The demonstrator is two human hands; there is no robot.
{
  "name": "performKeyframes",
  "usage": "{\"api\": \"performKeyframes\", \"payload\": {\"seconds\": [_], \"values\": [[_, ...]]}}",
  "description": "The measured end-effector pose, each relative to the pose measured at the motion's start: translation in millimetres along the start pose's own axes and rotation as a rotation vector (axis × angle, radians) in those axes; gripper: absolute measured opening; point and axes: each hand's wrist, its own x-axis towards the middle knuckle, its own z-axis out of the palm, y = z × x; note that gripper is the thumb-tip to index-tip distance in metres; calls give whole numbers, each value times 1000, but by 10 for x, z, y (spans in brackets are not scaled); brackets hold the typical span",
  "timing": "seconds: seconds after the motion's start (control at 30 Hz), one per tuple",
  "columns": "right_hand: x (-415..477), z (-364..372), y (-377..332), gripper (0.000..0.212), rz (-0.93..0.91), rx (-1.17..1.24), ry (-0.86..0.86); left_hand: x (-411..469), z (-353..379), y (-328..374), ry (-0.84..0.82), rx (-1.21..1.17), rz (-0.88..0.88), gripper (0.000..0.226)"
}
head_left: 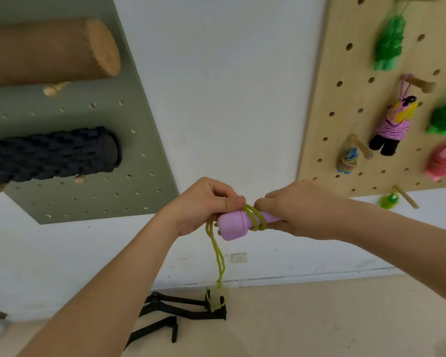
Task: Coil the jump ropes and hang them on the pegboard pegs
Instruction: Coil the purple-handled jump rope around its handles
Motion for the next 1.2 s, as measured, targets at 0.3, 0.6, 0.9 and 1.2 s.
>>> {"api": "performKeyframes", "payload": {"seconds": [0.3, 0.6, 0.9, 1.2], "values": [[-13, 48, -210, 24, 314, 934, -26, 31, 110, -292, 115, -266, -60, 24], [1, 113, -277, 29, 356, 1359, -38, -124, 364, -596, 206, -381, -55, 12], [176, 148, -299, 31, 474, 1371, -69, -117, 427, -704, 545, -72, -48, 20], [398, 268, -115, 20, 740, 1289, -140, -212, 494, -704, 490, 172, -151, 12]]}}
